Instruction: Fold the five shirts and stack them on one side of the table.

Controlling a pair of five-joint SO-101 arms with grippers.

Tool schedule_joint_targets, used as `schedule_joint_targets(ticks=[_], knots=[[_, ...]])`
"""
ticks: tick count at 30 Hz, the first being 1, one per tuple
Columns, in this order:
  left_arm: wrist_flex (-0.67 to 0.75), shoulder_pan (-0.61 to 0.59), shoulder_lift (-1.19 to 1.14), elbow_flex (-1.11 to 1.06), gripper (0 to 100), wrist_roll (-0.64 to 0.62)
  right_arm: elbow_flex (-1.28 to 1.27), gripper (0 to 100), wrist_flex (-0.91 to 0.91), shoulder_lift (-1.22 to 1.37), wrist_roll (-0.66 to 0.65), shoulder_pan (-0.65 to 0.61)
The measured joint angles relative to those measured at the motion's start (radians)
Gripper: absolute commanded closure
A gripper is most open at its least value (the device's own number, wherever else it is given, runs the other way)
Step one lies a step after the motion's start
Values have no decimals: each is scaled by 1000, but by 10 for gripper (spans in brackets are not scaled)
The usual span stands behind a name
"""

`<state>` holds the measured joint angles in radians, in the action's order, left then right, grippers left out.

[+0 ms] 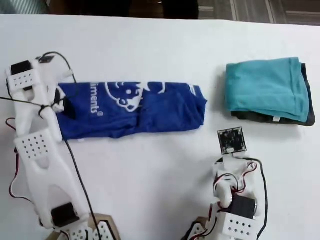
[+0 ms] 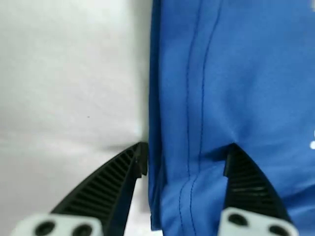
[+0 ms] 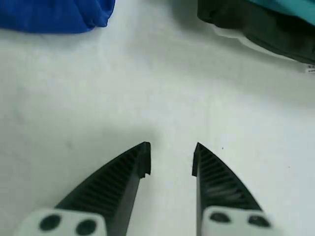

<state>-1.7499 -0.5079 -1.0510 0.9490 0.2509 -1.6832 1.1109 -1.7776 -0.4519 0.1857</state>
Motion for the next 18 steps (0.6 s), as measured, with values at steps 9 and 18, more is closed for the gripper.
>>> schedule_joint_targets(ticks=[9, 18], knots=[[-23, 25, -44, 37, 972, 69, 0, 851, 0, 0, 0, 0], [-23, -94, -5, 44, 976, 103, 0, 851, 0, 0, 0, 0]])
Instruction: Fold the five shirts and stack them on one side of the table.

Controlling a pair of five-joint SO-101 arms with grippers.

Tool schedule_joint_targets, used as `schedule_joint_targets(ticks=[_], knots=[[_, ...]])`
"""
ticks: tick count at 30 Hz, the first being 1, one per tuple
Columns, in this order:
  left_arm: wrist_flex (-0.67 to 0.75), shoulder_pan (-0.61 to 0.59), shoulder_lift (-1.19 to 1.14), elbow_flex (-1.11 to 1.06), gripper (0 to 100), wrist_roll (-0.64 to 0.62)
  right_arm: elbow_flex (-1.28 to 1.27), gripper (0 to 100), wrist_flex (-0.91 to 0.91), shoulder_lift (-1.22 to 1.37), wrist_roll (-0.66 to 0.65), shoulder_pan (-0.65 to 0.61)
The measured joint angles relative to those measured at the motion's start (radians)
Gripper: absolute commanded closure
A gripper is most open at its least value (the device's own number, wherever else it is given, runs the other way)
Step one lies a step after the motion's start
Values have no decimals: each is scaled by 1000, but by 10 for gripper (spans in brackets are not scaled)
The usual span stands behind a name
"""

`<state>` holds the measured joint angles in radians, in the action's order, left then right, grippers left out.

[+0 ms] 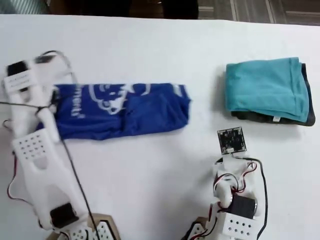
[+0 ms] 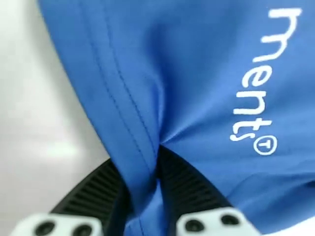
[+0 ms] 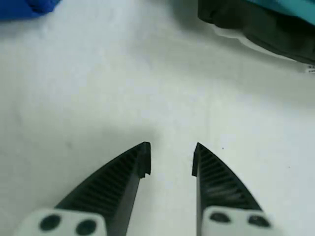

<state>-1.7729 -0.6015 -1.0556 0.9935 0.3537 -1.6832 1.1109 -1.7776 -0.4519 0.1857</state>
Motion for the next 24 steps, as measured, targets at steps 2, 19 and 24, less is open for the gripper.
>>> schedule_joint_targets(ticks=[2, 19, 24], knots=[[2, -71, 25, -3, 976, 0, 0, 851, 0, 0, 0, 0], [2, 195, 749, -529, 976, -91, 0, 851, 0, 0, 0, 0], [31, 474, 813, -551, 976, -153, 0, 851, 0, 0, 0, 0]])
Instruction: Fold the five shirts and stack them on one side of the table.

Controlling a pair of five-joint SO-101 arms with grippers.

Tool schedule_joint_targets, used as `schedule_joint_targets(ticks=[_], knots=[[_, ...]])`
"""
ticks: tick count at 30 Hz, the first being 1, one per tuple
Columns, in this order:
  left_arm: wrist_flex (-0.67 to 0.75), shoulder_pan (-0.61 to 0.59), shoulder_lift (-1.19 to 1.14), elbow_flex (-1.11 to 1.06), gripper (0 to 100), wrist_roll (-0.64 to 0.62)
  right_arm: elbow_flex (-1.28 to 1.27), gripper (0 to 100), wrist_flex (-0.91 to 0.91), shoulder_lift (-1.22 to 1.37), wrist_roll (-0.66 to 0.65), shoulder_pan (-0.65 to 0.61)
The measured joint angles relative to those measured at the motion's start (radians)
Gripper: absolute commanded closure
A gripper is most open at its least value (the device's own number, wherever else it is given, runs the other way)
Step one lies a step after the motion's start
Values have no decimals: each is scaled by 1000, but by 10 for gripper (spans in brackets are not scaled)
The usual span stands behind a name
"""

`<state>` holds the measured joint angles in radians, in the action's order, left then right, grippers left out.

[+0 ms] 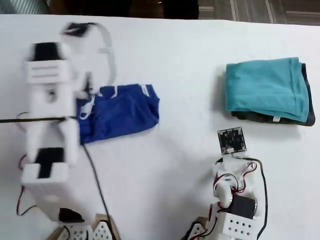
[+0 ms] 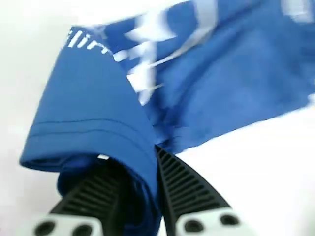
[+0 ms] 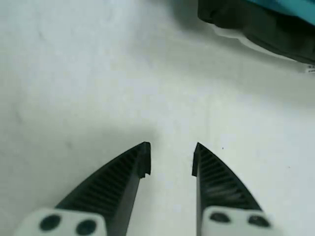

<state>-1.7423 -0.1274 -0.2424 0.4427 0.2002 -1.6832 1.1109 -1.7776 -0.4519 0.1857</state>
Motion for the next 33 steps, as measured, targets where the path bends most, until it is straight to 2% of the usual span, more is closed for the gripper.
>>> schedule_joint_targets(ticks=[3, 7, 14, 20, 25, 27, 33], knots=[[51, 118, 0, -6, 976, -6, 0, 851, 0, 0, 0, 0], [100, 204, -26, -6, 976, -8, 0, 851, 0, 0, 0, 0], [199, 218, -212, -6, 976, -8, 0, 851, 0, 0, 0, 0], [302, 226, -232, -8, 976, -9, 0, 851, 0, 0, 0, 0], [319, 305, -232, -8, 975, -11, 0, 851, 0, 0, 0, 0], [319, 345, -232, -8, 944, -9, 0, 851, 0, 0, 0, 0], [319, 410, -232, -8, 736, -8, 0, 851, 0, 0, 0, 0]])
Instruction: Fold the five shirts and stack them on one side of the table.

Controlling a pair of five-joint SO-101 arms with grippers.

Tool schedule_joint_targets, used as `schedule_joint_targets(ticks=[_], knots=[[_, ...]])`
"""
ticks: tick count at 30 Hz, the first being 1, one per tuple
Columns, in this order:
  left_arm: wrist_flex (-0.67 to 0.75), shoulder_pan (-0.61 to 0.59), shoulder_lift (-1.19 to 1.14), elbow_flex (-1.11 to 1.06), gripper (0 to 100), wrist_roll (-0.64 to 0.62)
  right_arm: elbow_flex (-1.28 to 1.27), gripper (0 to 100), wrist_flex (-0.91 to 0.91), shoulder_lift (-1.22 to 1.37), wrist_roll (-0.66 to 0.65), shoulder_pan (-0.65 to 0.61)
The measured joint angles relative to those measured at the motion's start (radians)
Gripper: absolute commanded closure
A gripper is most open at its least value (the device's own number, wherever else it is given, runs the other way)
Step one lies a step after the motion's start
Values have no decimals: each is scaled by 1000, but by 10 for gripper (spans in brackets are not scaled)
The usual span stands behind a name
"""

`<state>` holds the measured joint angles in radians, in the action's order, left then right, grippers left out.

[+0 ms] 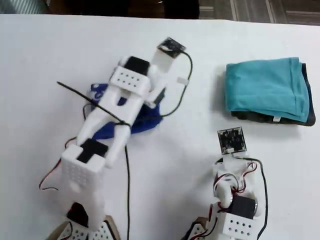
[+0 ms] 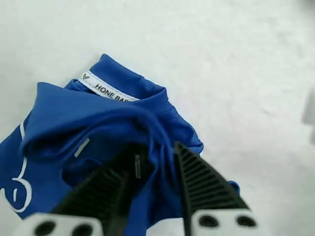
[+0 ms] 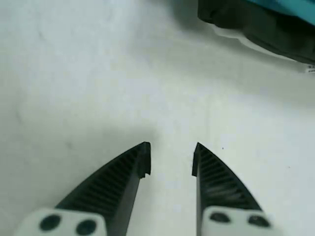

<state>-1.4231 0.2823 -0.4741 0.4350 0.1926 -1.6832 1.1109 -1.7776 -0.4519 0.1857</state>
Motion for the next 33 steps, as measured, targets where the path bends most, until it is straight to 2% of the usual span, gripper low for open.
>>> schedule_joint_targets(ticks=[4, 9, 11, 13, 15, 20, 25, 33], knots=[[0, -23, 0, 0, 748, 0, 0, 851, 0, 0, 0, 0], [-28, -133, 0, 26, 781, 0, 0, 851, 0, 0, 0, 0], [-55, -196, 0, 60, 849, 0, 0, 851, 0, 0, 0, 0], [-78, -262, 0, 81, 989, 0, 0, 851, 0, 0, 0, 0], [-81, -321, 0, 83, 958, 0, 0, 851, 0, 0, 0, 0], [-74, -373, 0, 54, 973, -2, 0, 851, 0, 0, 0, 0], [40, -371, 0, -29, 973, 0, 0, 851, 0, 0, 0, 0], [269, -381, 0, -278, 973, 0, 0, 851, 0, 0, 0, 0]])
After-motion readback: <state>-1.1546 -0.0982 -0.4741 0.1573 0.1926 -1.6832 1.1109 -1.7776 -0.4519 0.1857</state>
